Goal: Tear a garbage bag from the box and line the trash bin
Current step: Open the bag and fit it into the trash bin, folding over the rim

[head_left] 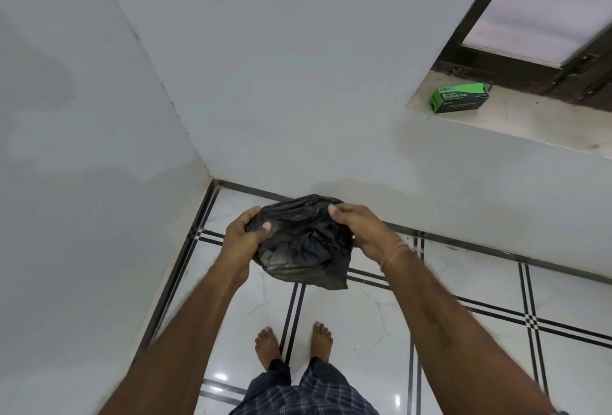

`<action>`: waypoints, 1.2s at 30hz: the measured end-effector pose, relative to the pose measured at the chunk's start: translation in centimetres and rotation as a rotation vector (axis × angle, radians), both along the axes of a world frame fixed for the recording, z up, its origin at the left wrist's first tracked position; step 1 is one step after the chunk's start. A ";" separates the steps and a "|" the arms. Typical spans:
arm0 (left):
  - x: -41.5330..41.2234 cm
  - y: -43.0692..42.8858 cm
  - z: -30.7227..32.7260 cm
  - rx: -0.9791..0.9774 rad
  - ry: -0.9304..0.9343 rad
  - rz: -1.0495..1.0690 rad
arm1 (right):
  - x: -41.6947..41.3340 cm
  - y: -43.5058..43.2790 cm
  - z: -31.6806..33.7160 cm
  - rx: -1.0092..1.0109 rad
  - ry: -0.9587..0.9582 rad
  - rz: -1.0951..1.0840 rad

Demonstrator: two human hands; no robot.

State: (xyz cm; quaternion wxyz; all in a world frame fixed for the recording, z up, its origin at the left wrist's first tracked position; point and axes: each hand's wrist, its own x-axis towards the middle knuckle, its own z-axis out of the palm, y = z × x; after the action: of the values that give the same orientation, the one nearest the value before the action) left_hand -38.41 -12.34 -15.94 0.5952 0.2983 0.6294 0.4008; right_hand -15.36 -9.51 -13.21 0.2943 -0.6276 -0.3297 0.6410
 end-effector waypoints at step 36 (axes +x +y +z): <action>0.3 0.9 -9.6 0.089 0.467 -0.415 | 3.7 -1.2 -11.2 -0.139 0.116 -0.169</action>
State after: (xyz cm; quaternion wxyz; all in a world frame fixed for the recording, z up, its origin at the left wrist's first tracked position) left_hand -38.16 -11.44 -25.52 0.4900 0.5301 0.6566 0.2185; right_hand -11.64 -10.73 -24.38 0.3215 -0.6340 -0.2128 0.6704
